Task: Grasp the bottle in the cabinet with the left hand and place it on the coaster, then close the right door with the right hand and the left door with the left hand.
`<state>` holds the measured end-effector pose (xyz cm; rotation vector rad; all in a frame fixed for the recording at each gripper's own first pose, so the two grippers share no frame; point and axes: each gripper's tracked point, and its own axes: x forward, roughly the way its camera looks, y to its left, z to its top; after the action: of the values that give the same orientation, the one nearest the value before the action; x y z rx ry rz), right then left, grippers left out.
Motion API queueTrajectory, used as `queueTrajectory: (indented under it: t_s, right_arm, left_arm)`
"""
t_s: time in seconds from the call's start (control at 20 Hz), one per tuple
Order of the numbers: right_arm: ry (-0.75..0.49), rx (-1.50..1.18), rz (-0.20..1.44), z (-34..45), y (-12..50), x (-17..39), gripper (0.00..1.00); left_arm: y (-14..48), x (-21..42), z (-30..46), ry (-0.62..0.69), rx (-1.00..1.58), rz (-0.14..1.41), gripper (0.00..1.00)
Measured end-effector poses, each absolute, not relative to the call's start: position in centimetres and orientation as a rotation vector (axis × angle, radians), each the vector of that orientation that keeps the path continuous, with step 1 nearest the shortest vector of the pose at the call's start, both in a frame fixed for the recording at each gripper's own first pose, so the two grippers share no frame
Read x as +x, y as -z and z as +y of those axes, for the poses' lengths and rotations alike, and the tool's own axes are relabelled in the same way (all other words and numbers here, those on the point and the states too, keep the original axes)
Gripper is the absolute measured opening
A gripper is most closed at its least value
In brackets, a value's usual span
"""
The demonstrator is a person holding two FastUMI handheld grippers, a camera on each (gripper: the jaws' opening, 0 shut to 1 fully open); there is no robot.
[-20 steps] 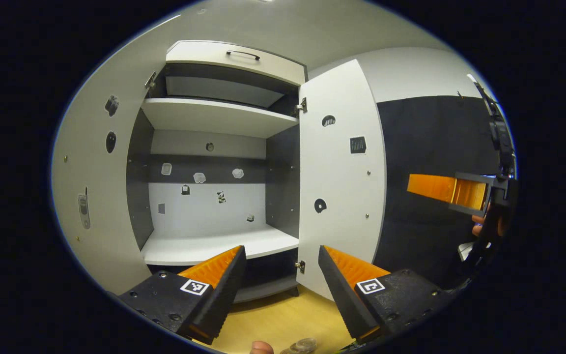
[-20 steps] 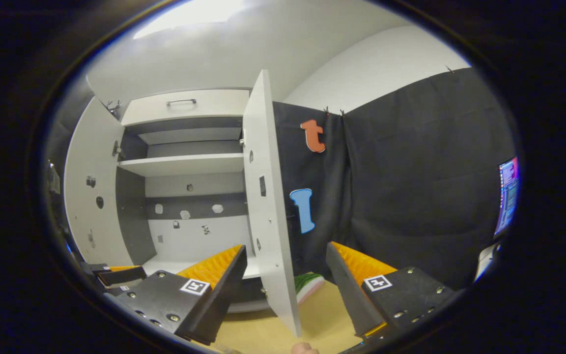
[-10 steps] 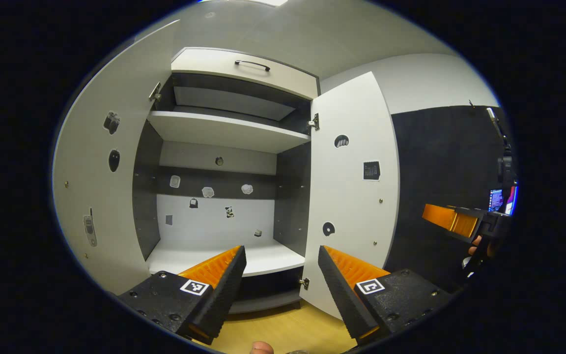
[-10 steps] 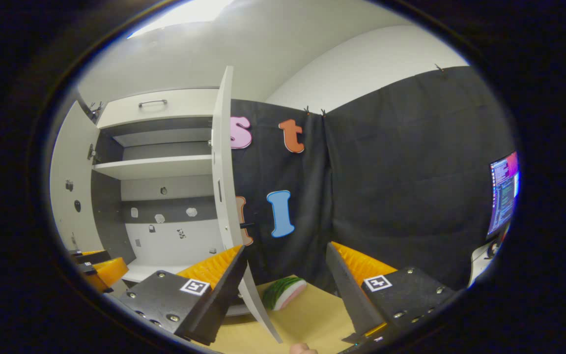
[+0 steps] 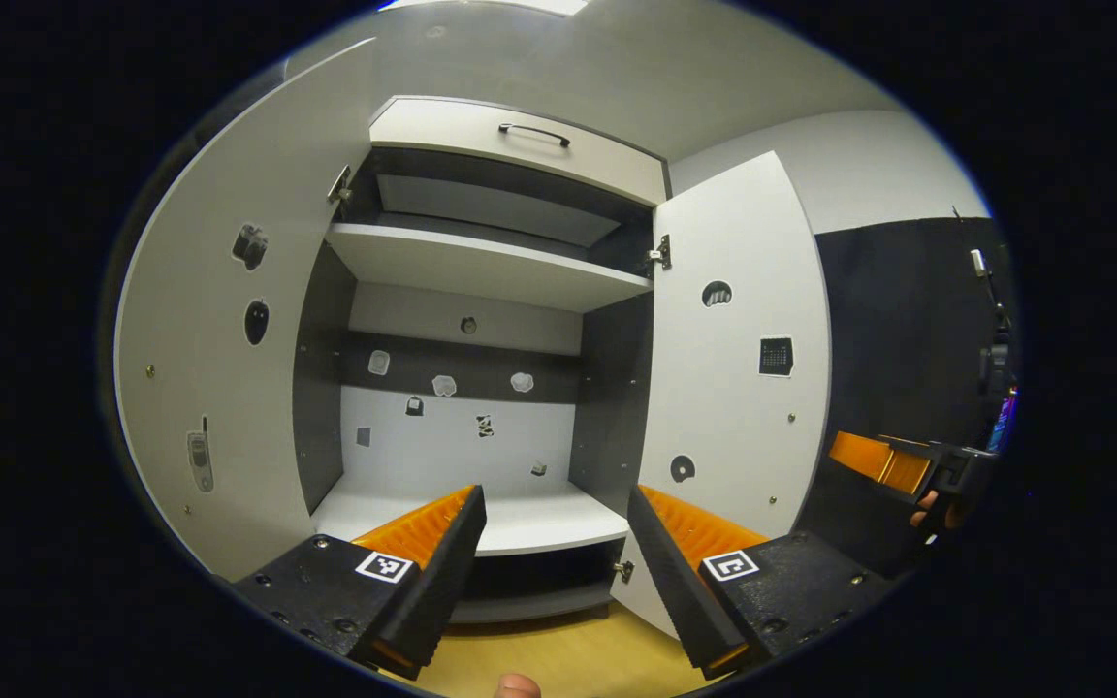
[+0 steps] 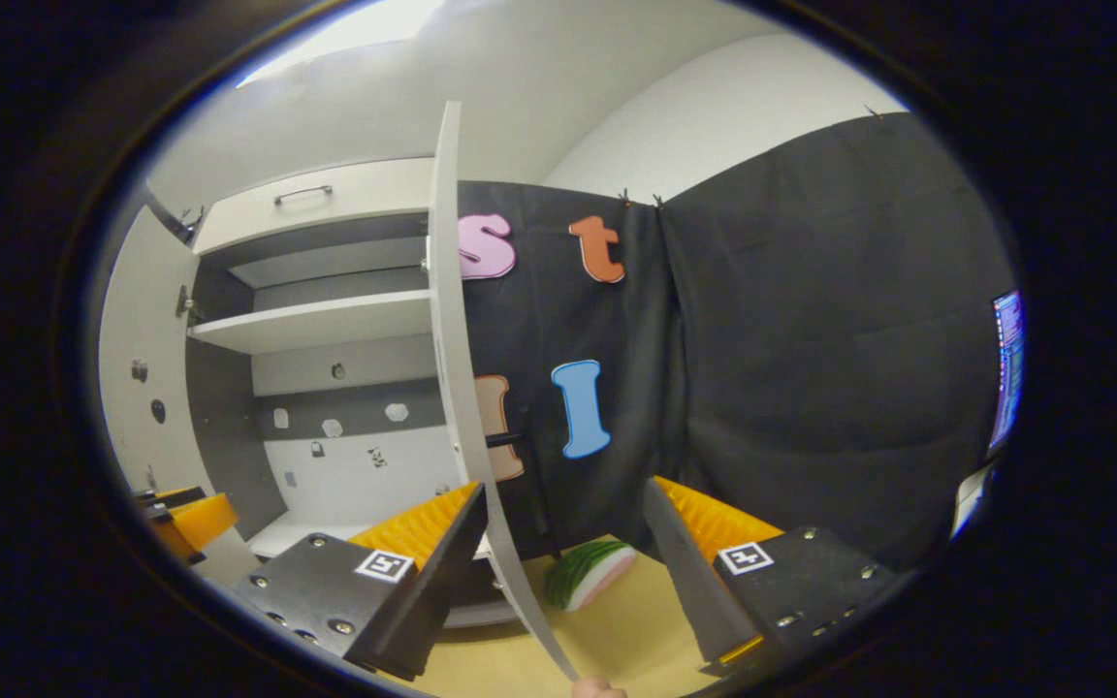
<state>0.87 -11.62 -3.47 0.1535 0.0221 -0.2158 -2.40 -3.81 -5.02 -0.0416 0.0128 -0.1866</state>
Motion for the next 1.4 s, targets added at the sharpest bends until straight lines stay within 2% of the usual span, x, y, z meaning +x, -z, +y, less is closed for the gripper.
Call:
queueTrajectory:
  t_s: [0.35, 0.55, 1.15, 1.2, 1.25, 1.3, 1.35, 1.4]
  right_arm:
    - [0.177, 0.138, 0.024, -9.5, 4.2, 2.3, 0.98]
    - [0.217, 0.105, 0.017, -10.9, 4.5, 2.5, 0.98]
    - [0.16, 0.126, -0.021, -11.5, 3.0, 2.0, 0.98]
    - [0.176, 0.127, -0.027, -12.1, 2.9, 1.9, 0.99]
    - [0.199, 0.122, -0.028, -12.9, 3.0, 1.8, 0.94]
    - [0.211, 0.121, -0.028, -13.5, 3.1, 1.8, 0.98]
    - [0.223, 0.122, -0.026, -13.9, 3.2, 1.9, 0.94]
    - [0.229, 0.122, -0.023, -14.2, 3.4, 2.0, 0.98]
  left_arm:
    - [5.5, -1.2, -3.2, 0.169, -0.03, 0.025, 0.93]
    - [6.0, -0.7, -2.4, 0.158, -0.022, 0.036, 0.93]
    - [7.5, 1.9, -3.4, 0.172, -0.058, 0.061, 0.93]
    - [7.5, 2.1, -3.7, 0.178, -0.059, 0.064, 0.93]
    - [7.7, 2.3, -4.0, 0.184, -0.061, 0.068, 0.93]
    - [7.8, 2.5, -4.4, 0.189, -0.063, 0.075, 0.93]
    - [8.0, 2.7, -4.7, 0.194, -0.064, 0.082, 0.93]
    - [8.2, 2.8, -4.9, 0.198, -0.063, 0.087, 0.93]
